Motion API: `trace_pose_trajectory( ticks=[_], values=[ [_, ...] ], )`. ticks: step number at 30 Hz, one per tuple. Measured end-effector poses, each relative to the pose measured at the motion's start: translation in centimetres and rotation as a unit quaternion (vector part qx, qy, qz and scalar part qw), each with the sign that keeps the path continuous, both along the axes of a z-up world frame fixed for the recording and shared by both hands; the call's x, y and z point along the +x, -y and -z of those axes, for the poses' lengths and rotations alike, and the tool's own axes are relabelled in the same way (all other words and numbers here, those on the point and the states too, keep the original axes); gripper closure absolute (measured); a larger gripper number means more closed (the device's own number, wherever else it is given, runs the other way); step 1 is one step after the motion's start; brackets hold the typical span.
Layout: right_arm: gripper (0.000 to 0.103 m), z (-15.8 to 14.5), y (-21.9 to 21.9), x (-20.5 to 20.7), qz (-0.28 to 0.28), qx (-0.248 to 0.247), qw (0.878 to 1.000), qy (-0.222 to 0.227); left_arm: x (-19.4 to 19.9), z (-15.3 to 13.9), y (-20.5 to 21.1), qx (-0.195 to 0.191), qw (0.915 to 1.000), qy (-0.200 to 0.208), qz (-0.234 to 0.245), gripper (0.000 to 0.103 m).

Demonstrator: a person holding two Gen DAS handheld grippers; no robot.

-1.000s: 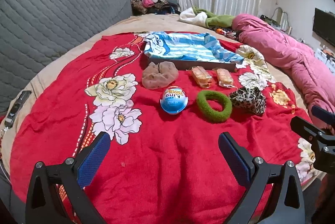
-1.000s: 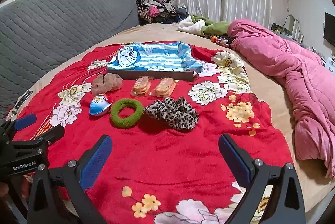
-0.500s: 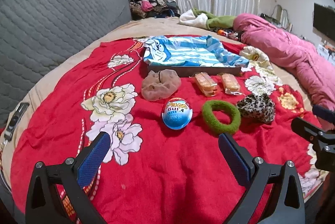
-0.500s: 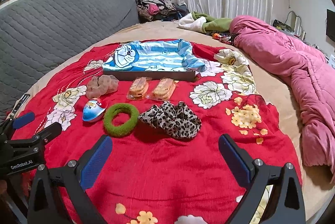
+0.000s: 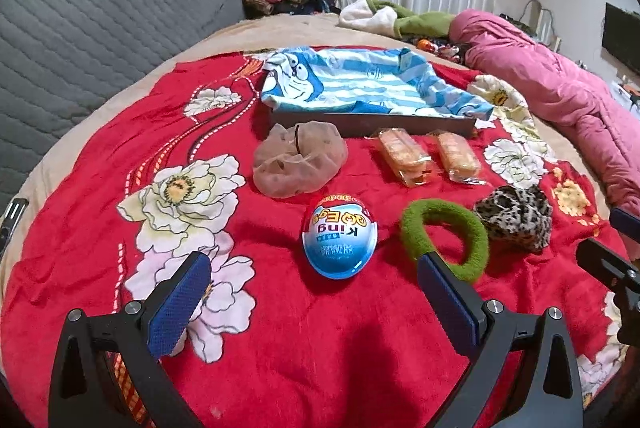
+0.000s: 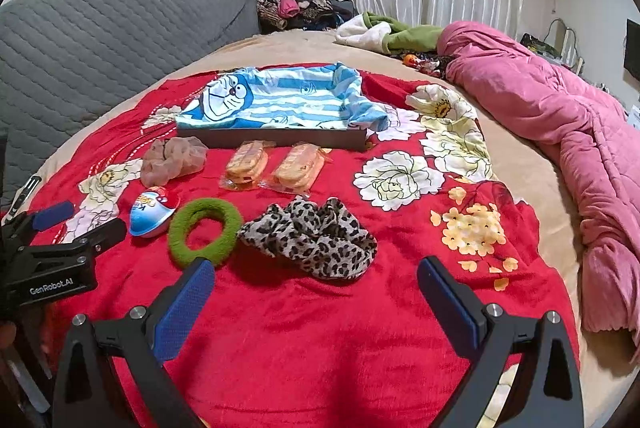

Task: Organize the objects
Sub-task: 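Move left tool toward blue egg while right tool approaches leopard scrunchie, then close left gripper on blue King Egg while right gripper closes on leopard scrunchie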

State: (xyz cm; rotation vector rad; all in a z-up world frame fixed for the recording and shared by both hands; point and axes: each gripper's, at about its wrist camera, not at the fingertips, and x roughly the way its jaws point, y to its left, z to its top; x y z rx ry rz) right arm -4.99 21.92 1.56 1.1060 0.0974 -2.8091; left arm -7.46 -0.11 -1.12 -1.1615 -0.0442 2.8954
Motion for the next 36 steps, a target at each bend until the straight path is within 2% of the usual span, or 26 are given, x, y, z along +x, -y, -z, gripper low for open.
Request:
trace_pose_trajectory(
  ticks=[13, 29, 32, 36],
  values=[
    [0.001, 1.9, 0.0, -2.8, -0.01, 0.018, 0.999, 0.025, -2.8, 1.6, 0.1, -0.018, 0.9997, 0.016, -0.002, 0.0],
    [0.001, 4.3, 0.1, -6.0, -0.008, 0.027, 0.998, 0.055, -5.5, 3.3, 0.3, -0.009, 0.9989, 0.045, -0.004, 0.001],
    [0.001, 4.5, 0.2, -6.4, -0.009, 0.028, 0.998, 0.058, -5.8, 3.5, 0.4, -0.004, 0.9988, 0.049, -0.002, 0.003],
    [0.001, 4.5, 0.2, -6.9, -0.011, 0.026, 0.998, 0.06, -5.9, 3.6, -0.1, -0.003, 0.9987, 0.051, 0.003, 0.01]
  ],
)
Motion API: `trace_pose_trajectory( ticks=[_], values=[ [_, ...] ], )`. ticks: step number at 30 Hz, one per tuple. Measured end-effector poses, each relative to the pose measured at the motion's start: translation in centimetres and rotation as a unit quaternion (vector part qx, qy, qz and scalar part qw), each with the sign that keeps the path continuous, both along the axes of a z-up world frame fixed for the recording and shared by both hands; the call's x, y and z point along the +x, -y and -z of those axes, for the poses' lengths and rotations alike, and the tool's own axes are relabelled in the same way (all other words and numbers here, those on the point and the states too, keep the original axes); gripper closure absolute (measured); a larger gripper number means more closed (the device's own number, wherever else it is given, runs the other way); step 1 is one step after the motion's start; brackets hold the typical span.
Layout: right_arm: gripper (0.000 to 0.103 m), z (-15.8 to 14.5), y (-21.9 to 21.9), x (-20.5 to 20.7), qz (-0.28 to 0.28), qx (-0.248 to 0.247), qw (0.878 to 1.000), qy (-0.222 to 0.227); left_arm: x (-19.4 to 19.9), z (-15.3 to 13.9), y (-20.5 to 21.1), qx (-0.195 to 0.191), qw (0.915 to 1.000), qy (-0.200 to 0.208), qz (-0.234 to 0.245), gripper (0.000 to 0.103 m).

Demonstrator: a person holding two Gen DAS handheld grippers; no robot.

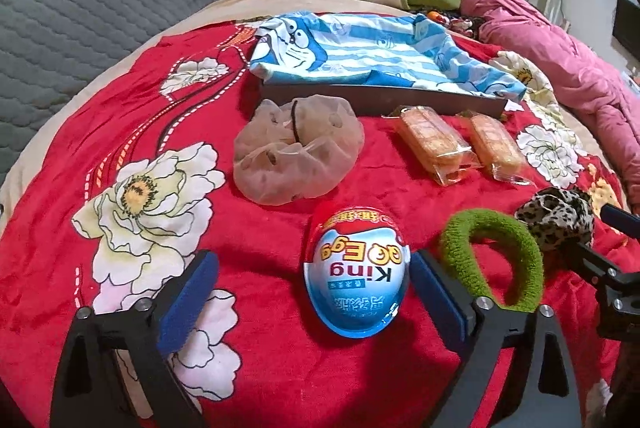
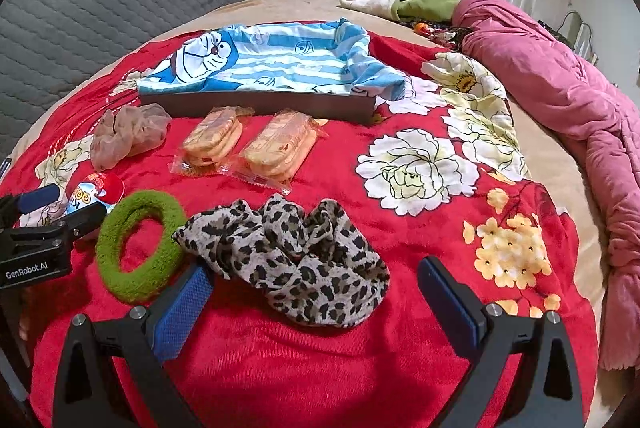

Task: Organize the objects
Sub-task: 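Close left gripper on blue King Egg while right gripper closes on leopard scrunchie, then lift egg with left gripper while right gripper lifts scrunchie toward striped shirt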

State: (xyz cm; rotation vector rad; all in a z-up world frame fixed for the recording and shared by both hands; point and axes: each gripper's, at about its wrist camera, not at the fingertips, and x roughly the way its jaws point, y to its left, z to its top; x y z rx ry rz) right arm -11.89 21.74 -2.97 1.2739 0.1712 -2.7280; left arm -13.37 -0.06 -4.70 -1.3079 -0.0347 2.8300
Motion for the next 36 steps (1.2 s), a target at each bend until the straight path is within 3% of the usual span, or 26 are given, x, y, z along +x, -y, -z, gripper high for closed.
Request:
trace_pose_trajectory(
  ticks=[2, 4, 10, 31, 36],
  values=[
    [0.005, -0.1, 0.0, -0.2, -0.001, -0.003, 1.0, -0.001, 0.0, -0.1, -0.2, 0.005, 1.0, 0.005, 0.004, 0.017],
    [0.007, 0.0, 0.0, -0.4, -0.004, -0.005, 1.0, 0.002, 0.1, -0.1, -0.3, 0.018, 0.9997, 0.011, 0.01, 0.032],
    [0.021, 0.5, 0.3, -0.9, -0.017, -0.005, 1.0, 0.011, 0.1, 0.2, -1.2, 0.026, 0.9986, 0.029, 0.036, 0.052],
    [0.071, 1.3, 0.3, -1.5, -0.041, -0.042, 0.998, 0.028, 0.4, 0.5, -1.9, 0.008, 0.9988, 0.025, 0.04, 0.054],
    [0.081, 1.2, -0.2, -1.4, -0.039, -0.057, 0.997, 0.026, 0.4, 0.3, -1.5, 0.027, 0.9987, 0.023, 0.036, 0.054]
  ],
)
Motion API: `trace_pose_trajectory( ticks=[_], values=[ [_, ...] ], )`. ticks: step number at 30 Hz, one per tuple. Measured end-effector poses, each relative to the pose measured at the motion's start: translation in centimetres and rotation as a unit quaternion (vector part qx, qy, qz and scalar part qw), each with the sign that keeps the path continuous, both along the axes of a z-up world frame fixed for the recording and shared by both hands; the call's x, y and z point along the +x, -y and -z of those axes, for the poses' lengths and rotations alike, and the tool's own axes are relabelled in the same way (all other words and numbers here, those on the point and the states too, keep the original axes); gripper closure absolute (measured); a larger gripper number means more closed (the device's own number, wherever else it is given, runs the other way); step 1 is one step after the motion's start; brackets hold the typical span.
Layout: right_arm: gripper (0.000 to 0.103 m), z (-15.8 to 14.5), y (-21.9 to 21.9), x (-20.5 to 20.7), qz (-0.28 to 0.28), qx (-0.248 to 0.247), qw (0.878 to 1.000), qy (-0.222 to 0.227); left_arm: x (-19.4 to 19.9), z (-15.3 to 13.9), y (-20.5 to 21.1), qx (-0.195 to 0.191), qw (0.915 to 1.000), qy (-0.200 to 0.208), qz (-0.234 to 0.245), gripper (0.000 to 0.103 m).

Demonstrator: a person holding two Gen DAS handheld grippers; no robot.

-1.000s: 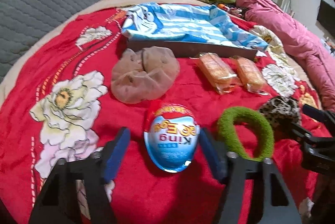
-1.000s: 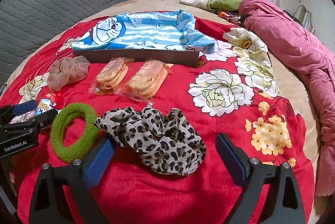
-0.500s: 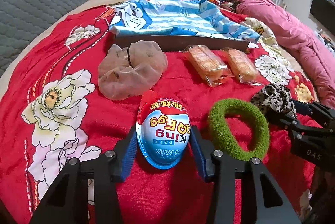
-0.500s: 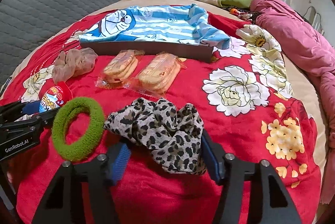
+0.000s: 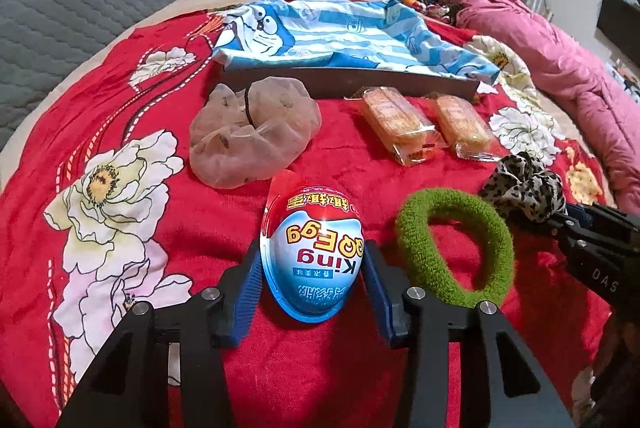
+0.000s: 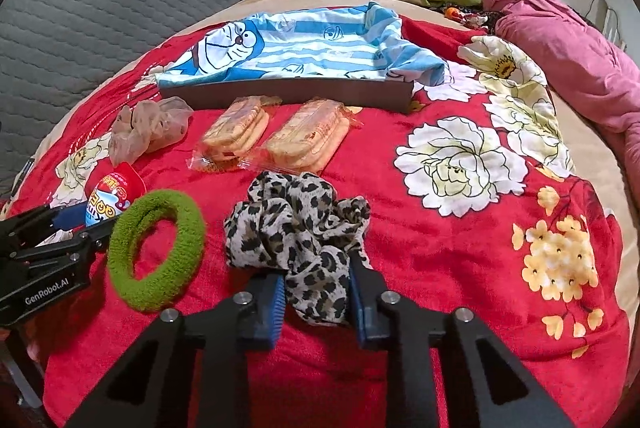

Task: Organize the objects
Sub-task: 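Lift egg with left gripper while right gripper lifts scrunchie toward striped shirt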

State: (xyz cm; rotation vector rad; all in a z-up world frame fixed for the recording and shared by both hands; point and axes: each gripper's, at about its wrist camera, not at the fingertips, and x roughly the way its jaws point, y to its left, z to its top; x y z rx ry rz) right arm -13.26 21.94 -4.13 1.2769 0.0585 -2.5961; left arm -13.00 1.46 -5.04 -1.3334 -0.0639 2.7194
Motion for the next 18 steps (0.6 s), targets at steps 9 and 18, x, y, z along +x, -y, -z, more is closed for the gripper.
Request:
trace_pose_trajectory(
  ticks=[9, 18],
  values=[
    [0.082, -1.2, -0.3, 1.3, 0.003, -0.02, 1.0, -0.01, 0.5, -0.4, -0.1, -0.001, 1.0, -0.005, 0.0, 0.054],
    [0.082, -1.5, -0.5, 2.3, 0.009, -0.028, 1.0, -0.01, 1.4, -1.1, 0.0, 0.002, 0.9999, -0.014, 0.003, 0.054]
  ],
)
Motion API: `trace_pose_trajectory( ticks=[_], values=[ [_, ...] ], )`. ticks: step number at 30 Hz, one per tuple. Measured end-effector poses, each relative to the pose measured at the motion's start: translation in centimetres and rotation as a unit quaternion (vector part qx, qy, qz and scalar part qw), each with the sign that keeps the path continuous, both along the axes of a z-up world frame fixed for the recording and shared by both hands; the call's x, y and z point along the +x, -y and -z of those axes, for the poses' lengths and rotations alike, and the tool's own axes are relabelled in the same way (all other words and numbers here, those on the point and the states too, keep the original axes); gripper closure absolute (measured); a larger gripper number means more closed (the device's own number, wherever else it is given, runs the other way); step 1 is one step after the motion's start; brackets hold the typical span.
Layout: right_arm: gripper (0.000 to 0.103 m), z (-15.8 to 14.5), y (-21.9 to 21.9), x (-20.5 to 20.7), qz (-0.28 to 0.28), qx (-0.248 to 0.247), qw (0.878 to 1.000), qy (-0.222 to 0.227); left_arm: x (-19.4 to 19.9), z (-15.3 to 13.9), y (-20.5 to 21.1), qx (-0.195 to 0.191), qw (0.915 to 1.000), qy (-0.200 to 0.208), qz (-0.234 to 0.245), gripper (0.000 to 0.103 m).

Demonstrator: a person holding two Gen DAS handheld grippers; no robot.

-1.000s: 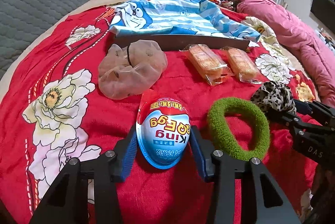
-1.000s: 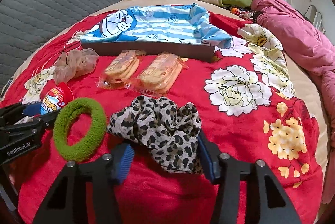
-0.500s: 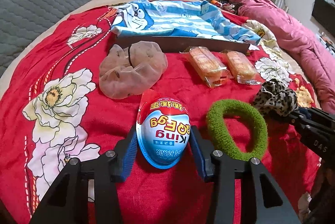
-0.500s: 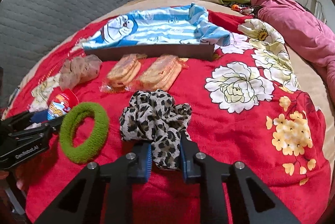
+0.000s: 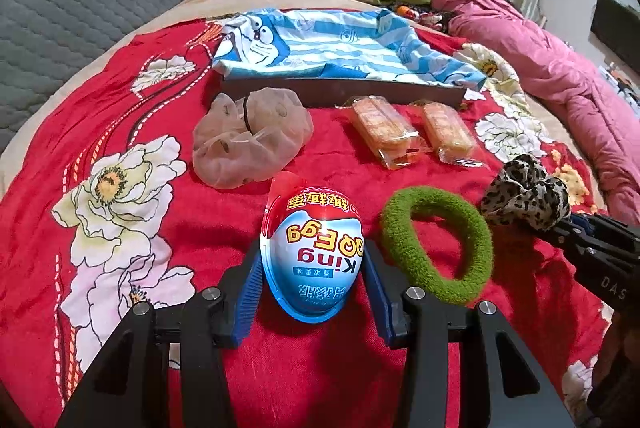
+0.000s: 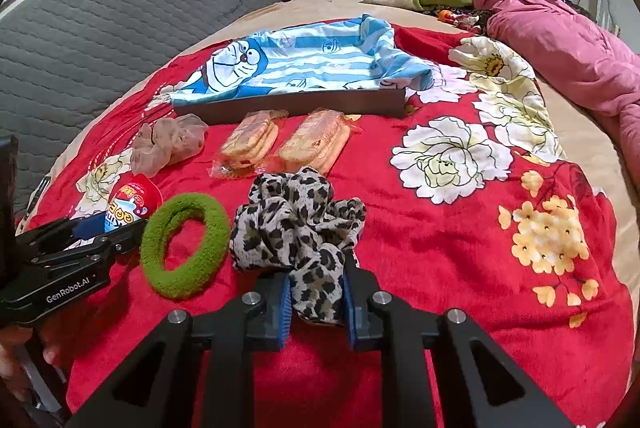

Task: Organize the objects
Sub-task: 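Lift egg with left gripper while right gripper lifts scrunchie toward striped shirt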

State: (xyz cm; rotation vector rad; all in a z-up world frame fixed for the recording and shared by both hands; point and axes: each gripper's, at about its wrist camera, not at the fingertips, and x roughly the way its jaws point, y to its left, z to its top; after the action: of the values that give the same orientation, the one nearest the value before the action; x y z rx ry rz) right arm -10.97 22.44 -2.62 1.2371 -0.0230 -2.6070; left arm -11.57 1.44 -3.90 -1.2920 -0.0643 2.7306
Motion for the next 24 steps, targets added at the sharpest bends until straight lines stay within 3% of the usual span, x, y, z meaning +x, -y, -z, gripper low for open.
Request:
trace_pose_trajectory(
  ticks=[24],
  values=[
    [0.082, -2.8, 1.1, 2.6, 0.008, 0.003, 0.999, -0.039, 2.2, -2.9, 1.2, -0.003, 0.9991, -0.039, -0.016, 0.054]
  ],
)
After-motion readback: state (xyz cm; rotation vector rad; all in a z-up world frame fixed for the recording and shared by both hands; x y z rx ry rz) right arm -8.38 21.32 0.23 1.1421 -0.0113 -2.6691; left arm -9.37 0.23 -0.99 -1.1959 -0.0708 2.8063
